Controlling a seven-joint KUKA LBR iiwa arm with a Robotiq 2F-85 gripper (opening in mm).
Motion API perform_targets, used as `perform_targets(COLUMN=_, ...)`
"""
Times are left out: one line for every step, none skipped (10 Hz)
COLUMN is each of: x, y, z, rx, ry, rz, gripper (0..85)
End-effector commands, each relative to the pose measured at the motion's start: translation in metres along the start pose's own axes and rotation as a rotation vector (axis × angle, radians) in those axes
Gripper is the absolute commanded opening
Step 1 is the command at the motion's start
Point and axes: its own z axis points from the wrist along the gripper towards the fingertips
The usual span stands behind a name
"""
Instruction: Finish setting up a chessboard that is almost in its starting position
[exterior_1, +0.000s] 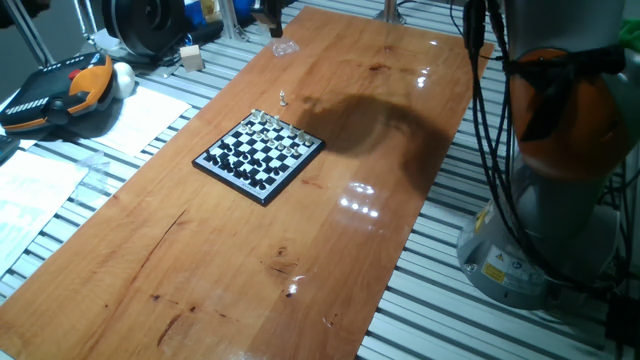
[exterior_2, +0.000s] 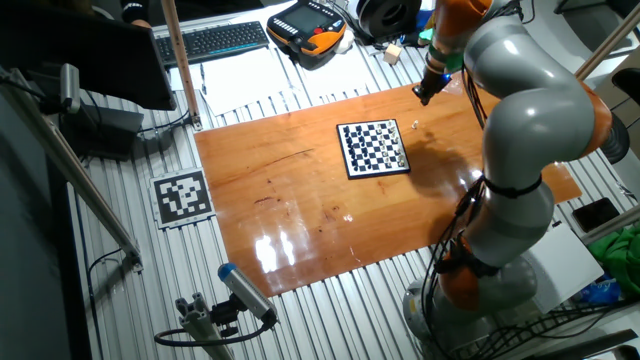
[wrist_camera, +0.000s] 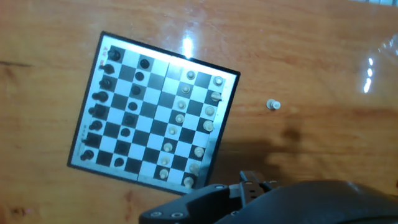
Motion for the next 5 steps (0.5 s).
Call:
perform_targets(x=0.0000, y=0.0001, z=-0.0001, rx=0.017, ry=0.002, rz=0.050, gripper=0.0)
perform_targets(x=0.0000, y=0.0001, z=-0.0001, rx=0.036, ry=0.014, rz=0.071, gripper=0.0)
perform_targets(x=0.0000, y=0.0001, z=-0.0001, rx=0.025, ry=0.007, rz=0.095, gripper=0.0)
perform_targets(x=0.0000, y=0.0001, z=-0.0001, rx=0.010, ry=-0.008, rz=0.120, gripper=0.0)
perform_targets(x=0.0000, y=0.0001, z=-0.0001, rx=0.034, ry=0.003, rz=0.111, gripper=0.0)
